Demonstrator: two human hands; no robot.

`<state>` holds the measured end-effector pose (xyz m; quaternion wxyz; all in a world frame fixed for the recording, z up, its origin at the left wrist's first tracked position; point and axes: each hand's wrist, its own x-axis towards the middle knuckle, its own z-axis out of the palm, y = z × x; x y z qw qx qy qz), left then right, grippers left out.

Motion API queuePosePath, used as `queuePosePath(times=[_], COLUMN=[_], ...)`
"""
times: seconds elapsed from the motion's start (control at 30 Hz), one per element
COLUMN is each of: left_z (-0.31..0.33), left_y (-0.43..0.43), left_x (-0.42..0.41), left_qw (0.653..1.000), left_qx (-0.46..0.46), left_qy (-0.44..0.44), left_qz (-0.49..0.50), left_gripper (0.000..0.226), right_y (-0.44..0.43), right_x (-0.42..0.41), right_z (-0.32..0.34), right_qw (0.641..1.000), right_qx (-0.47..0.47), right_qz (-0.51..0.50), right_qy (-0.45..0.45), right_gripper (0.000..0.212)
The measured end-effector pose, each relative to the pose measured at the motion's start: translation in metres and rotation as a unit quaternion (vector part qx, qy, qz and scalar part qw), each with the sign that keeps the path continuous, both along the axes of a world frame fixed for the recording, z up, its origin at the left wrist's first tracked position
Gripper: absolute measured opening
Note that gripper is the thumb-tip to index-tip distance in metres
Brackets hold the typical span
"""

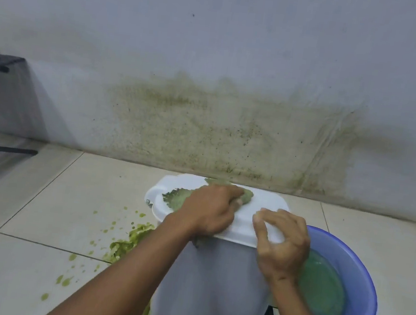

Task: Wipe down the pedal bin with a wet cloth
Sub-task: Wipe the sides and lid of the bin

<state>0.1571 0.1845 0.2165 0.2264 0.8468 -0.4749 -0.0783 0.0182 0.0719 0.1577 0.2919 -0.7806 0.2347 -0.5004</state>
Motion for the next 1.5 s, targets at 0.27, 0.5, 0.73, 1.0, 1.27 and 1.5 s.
queuePosePath(times=[0.27,0.5,0.73,1.0,1.27,1.5], left_z=[0.008,0.003,-0.023,-0.025,-0.013,-0.013], left_y=[0.032,0.065,0.073,0.062,0.085,0.083], left_x=[0.028,0.029,-0.038,-0.053,-0.052,-0.046], left_qw=[0.994,0.993,0.986,0.956,0.946,0.914], left_qx=[0.087,0.063,-0.057,-0.121,-0.174,-0.212], left_qy=[0.062,0.057,0.053,0.111,0.198,0.269], left_qz=[0.033,0.076,0.149,0.243,0.187,0.215], left_gripper=[0.042,0.041,0.045,0.039,0.040,0.040], right_y=[0.064,0.009,-0.044,0.056,0.109,0.136], right_x=[-0.036,-0.018,-0.012,-0.022,-0.058,-0.031], right_z=[0.000,-0.002,-0.003,0.025,-0.003,0.006], right_qw=[0.983,0.996,0.977,0.975,0.907,0.866], right_qx=[-0.050,-0.068,-0.062,-0.054,-0.228,-0.240], right_qz=[-0.167,-0.032,-0.002,0.111,0.162,0.071], right_qy=[0.051,0.043,0.205,0.186,0.316,0.433], right_gripper=[0.016,0.011,0.038,0.032,0.102,0.100])
